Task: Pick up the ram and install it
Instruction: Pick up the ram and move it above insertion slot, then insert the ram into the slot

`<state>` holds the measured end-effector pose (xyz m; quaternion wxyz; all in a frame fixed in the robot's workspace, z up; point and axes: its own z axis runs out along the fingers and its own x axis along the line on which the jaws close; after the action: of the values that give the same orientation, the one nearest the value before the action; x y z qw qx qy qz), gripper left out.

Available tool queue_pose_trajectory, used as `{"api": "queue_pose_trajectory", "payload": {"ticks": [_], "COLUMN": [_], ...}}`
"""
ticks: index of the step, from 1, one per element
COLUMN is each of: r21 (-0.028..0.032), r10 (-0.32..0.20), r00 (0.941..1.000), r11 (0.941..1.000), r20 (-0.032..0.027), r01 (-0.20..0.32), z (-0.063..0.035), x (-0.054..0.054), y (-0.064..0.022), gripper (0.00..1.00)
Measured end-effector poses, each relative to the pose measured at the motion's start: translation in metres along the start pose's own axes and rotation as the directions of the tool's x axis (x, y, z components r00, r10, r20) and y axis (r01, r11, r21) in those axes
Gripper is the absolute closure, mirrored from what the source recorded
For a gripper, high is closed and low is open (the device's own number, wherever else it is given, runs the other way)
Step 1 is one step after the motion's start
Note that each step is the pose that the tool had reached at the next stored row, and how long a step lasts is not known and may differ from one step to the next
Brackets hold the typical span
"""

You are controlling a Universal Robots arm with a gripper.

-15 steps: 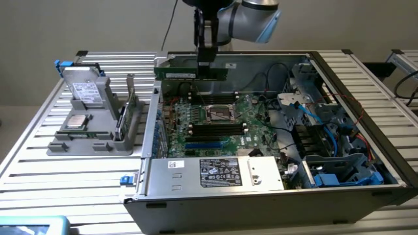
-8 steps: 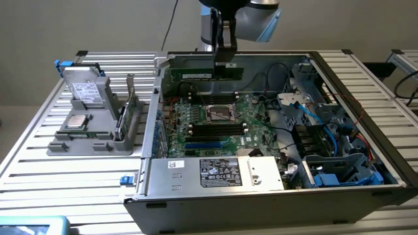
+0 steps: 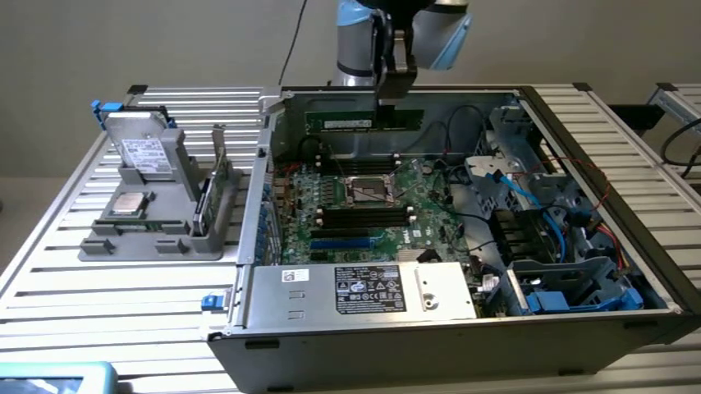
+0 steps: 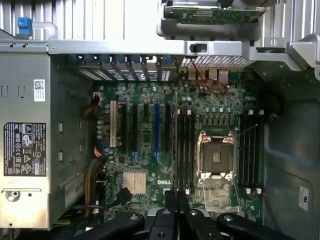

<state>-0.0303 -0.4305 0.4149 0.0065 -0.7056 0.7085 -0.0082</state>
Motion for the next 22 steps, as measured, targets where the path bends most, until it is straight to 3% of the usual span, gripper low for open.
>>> {"api": "queue_pose_trajectory", "payload": {"ticks": [2, 3, 8, 22], "r21": [0.0032, 0.0035, 0.0035, 0.0034], "r10": [0.0, 0.0, 0.0, 0.0], "r00": [0.9999, 0.9999, 0.9999, 1.0], "r11": [1.0, 1.0, 1.0, 1.0], "r20": [-0.0106, -0.0118, -0.0117, -0.0085], "r01": [0.0, 0.0, 0.0, 0.0], "z": [0.0003, 0.0004, 0.0034, 0.0151], "x": [-0.005, -0.008, -0.02, -0.032], "y": [-0.002, -0.0027, -0.0048, -0.0045], "gripper": [0.87, 0.87, 0.87, 0.87]}}
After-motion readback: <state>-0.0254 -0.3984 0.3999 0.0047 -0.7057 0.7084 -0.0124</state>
